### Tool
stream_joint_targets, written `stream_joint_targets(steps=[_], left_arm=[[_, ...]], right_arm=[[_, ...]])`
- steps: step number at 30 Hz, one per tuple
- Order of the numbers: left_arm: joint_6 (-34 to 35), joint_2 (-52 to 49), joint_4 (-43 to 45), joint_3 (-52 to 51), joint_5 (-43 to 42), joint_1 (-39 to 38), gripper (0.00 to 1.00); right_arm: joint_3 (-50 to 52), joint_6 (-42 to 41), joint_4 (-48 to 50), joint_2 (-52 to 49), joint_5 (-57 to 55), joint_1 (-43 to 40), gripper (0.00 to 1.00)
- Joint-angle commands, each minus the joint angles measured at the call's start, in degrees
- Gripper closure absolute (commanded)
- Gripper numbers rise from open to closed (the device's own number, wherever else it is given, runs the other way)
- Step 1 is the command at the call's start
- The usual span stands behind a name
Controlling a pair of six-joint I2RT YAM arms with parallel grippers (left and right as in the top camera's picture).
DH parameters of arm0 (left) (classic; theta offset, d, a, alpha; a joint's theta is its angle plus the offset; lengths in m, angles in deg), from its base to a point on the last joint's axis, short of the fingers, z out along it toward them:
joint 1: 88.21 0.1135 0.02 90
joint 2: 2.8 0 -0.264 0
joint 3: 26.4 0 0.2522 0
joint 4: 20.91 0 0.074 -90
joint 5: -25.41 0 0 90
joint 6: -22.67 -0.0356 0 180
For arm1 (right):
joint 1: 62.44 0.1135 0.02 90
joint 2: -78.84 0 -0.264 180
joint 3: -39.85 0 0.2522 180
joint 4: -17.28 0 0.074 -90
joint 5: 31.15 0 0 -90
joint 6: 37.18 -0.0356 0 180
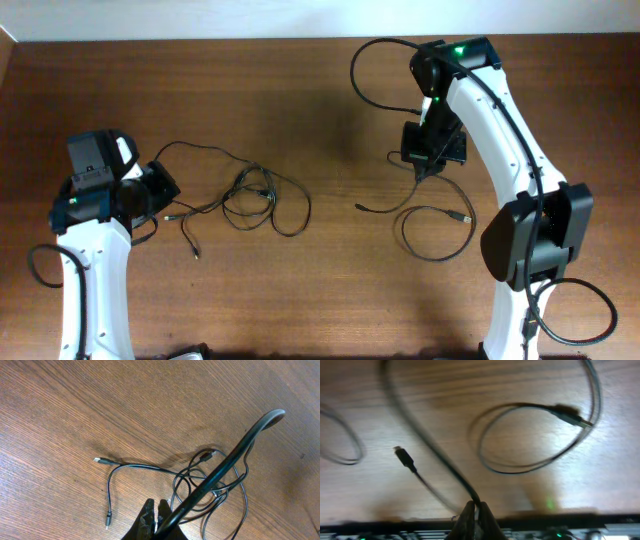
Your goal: Untangle cables
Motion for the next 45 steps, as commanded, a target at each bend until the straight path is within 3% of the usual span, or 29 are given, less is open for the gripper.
stream_joint_targets(steps=[1, 7, 9, 12, 13, 15, 17, 24, 25, 26, 30, 34, 39, 45], left_arm=[[0.39, 0.33, 0.09, -0.48, -0.59, 0.35, 1.00], [0.39, 0.33, 0.09, -0.48, -0.59, 0.35, 1.00], [0.39, 0.33, 0.09, -0.48, -0.59, 0.33, 1.00], [0.39, 0.33, 0.09, -0.48, -0.59, 0.33, 1.00], [0.39, 0.33, 0.09, -0.48, -0.59, 0.35, 1.00], [0.39, 0.33, 0.09, -0.48, -0.59, 0.33, 1.00], [0.39, 0.33, 0.09, -0.48, -0.59, 0.33, 1.00], [0.39, 0.33, 0.09, -0.48, -0.59, 0.33, 1.00], [0.39, 0.33, 0.09, -0.48, -0.59, 0.33, 1.00], [0.39, 0.33, 0.09, -0.48, -0.59, 0.33, 1.00], [0.39, 0.33, 0.11, -0.48, -0.57, 0.35, 1.00], [0.39, 0.33, 0.11, -0.48, -0.48, 0.35, 1.00], [0.37, 0.31, 0.11, -0.48, -0.35, 0.35, 1.00], [0.37, -0.48, 0.09, -0.48, -0.37, 0.33, 1.00]], right_arm=[[5.51, 0.33, 1.88, 1.99, -4.39, -1.68, 0.96], [19.61, 0.31, 9.09, 1.99, -4.74, -5.22, 0.93], [22.73, 0.37, 10.03, 1.99, -2.75, -5.44, 0.82], [26.43, 2.60, 12.02, 1.99, -1.14, -3.65, 0.44], [27.67, 4.79, 13.18, 1.99, 0.24, -2.64, 0.38], [29.70, 11.10, 16.22, 1.99, 5.27, 0.35, 0.35], [30.97, 11.06, 19.26, 1.99, 5.14, 3.39, 0.34], [35.85, 9.97, 27.71, 1.95, -3.74, 7.96, 0.37], [36.41, 9.99, 28.17, 1.95, -4.61, 7.96, 0.59], [36.59, 9.97, 27.65, 1.95, -7.50, 7.93, 0.96], [31.67, 11.13, 23.50, 6.16, -8.22, 5.20, 0.96], [20.57, 13.62, 17.40, 18.05, -9.14, -1.64, 0.96], [15.15, 13.62, 17.70, 32.35, 1.25, -18.69, 0.96], [18.49, 13.55, 15.80, 31.43, 1.09, -37.44, 0.96]])
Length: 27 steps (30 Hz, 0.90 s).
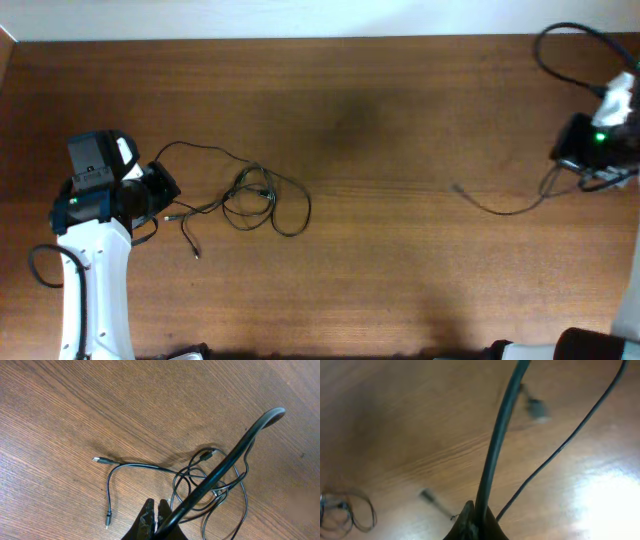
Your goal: Untangle cables
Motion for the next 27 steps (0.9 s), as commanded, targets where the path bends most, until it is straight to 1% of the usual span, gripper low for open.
stream_joint_targets(steps=[1, 4, 5, 7, 9, 11, 15, 20, 21, 22, 23, 25, 26, 27], left_arm=[[0.35, -0.79, 0.04, -0.26, -0.20, 0.33, 1.00], [0.37, -2.82, 0.07, -0.26, -0.26, 0.33, 1.00], [0.35, -3.65, 0.07, -0.26, -0.70, 0.33, 1.00], [0.33, -4.92, 0.15, -0.26, -2.40, 0.33, 1.00], [0.33, -5.42, 0.11, -0.26, -2.84, 0.33, 1.00], [0.28, -5.42, 0.11, -0.26, -5.38, 0.33, 1.00], [0.31, -5.40, 0.04, -0.26, -5.38, 0.33, 1.00], [0.31, -5.42, 0.02, -0.26, -5.38, 0.33, 1.00], [0.31, -5.42, 0.04, -0.26, -5.35, 0.33, 1.00], [0.31, -5.42, 0.04, -0.26, -5.35, 0.33, 1.00], [0.31, -5.42, 0.04, -0.26, -5.35, 0.33, 1.00], [0.31, -5.42, 0.04, -0.26, -5.33, 0.33, 1.00], [0.31, -5.42, 0.04, -0.26, -5.35, 0.33, 1.00], [0.31, -5.42, 0.04, -0.26, -5.33, 0.33, 1.00]], right_arm=[[4.46, 0.33, -0.66, -1.31, -0.83, -6.58, 0.96], [12.17, -0.55, 2.32, -1.31, -3.10, -10.19, 0.96], [16.17, -3.10, 4.79, -1.31, -5.33, -10.40, 0.96], [21.86, -5.68, 8.98, -1.31, -7.13, -10.32, 0.96], [26.99, -8.85, 12.74, -1.31, -5.22, -10.21, 0.96], [30.18, -8.90, 14.67, -1.36, -0.81, -9.53, 0.96], [32.61, -8.90, 17.29, -1.38, -1.03, -4.94, 0.96], [32.74, -8.87, 19.39, -1.40, -1.05, 1.86, 0.95], [32.76, -8.87, 19.45, -1.42, -1.05, 2.67, 0.91], [32.87, -8.87, 19.47, -1.42, -1.51, 4.00, 0.81], [32.87, -8.85, 19.45, -1.42, -2.97, 5.03, 0.75], [32.87, -8.87, 19.45, -1.40, -4.98, 6.64, 0.65], [32.87, -8.85, 19.45, -1.42, -4.96, 7.02, 0.58], [32.89, -8.87, 19.47, -1.40, -4.94, 7.52, 0.43]])
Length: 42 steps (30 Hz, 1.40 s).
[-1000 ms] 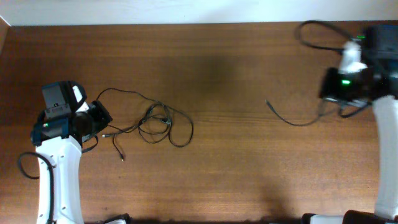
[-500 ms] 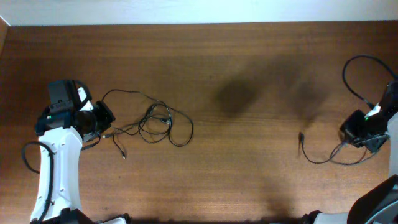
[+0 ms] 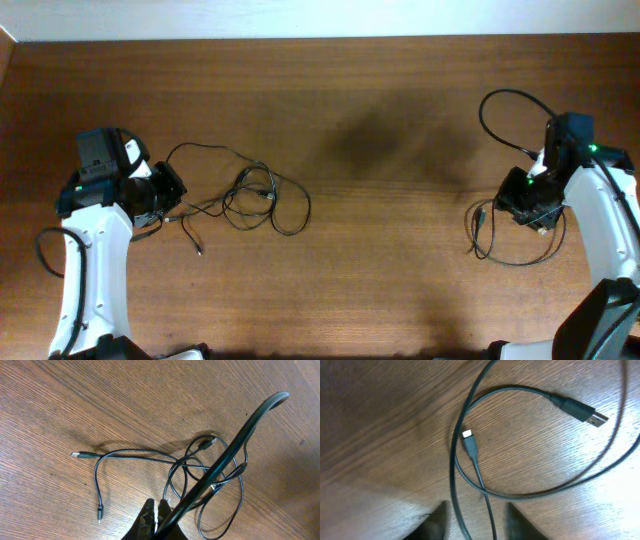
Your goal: Untangle cables
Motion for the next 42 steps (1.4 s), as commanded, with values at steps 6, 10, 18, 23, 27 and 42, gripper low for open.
stream_joint_targets(steps=[6, 10, 18, 23, 27, 42], left_arm=[[-4.90, -0.26, 1.31, 1.38, -10.21, 0.35, 1.00], [-9.44, -0.28, -4.44, 12.55, -24.76, 0.35, 1.00], [-8.48, 0.59, -12.70, 29.97, -33.59, 0.33, 1.00], [-6.80, 0.59, -13.81, 40.22, -36.79, 0.33, 1.00], [-6.80, 0.59, -12.61, 42.60, -36.74, 0.33, 1.00], [-6.84, 0.59, -17.97, 42.58, -33.88, 0.33, 1.00]], right_arm=[[0.59, 5.92, 0.20, 0.44, 6.40, 1.51, 0.05], [0.50, 21.68, -0.33, 0.44, 32.87, 1.53, 0.00], [0.57, 21.64, -4.96, 0.44, 39.82, 1.53, 0.00], [0.57, 21.66, -6.34, 0.44, 39.85, 3.93, 0.00], [0.57, 21.66, -3.98, 0.44, 40.02, 11.39, 0.01], [0.55, 8.52, 18.25, 0.44, 43.17, 33.24, 0.01]])
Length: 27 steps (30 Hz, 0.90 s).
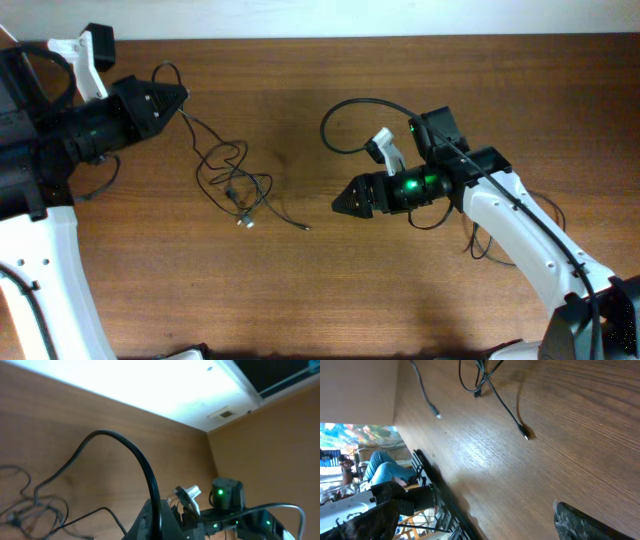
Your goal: Untangle cables
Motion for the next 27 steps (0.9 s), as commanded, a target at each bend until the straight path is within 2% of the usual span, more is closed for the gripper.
stream_joint_targets(steps=[1, 3, 7, 9, 12, 17, 23, 27], left_arm=[[0.26, 0.79, -3.65, 1.03, 5.68, 0.28, 1.00], [-0.79, 0.79, -9.01, 1.03, 8.20, 0.28, 1.00], [-7.61, 0.79, -17.53, 0.98, 9.22, -1.05, 1.00], [-10.16, 0.79, -21.79, 0.79, 12.50, -6.51, 1.00], [-10.19, 0.79, -23.15, -0.35, 16.65, -10.99, 1.00], [-10.16, 0.76, -23.04, -6.36, 17.09, -18.53, 1.00], [-10.14, 0.76, -21.24, -14.91, 17.03, -22.47, 1.00], [-9.86, 0.76, -18.62, -21.75, 16.31, -24.65, 1.00]], right_arm=[[0.17, -0.57, 0.20, 0.44, 0.63, 0.48, 0.01], [0.17, -0.57, 0.15, 0.44, -0.57, 0.48, 0.01], [0.17, -0.57, 0.11, 0.44, -2.10, 0.48, 0.01], [0.15, -0.59, 0.02, 0.44, -4.09, 0.48, 0.01], [0.17, -0.57, -0.66, 0.44, -6.14, 0.46, 0.01], [0.17, -0.59, -0.74, 0.44, -9.97, 0.46, 0.01], [0.17, -0.63, -0.76, 0.44, -14.23, -0.33, 0.01], [0.15, -2.32, -1.75, 0.44, -14.40, -4.92, 0.01]])
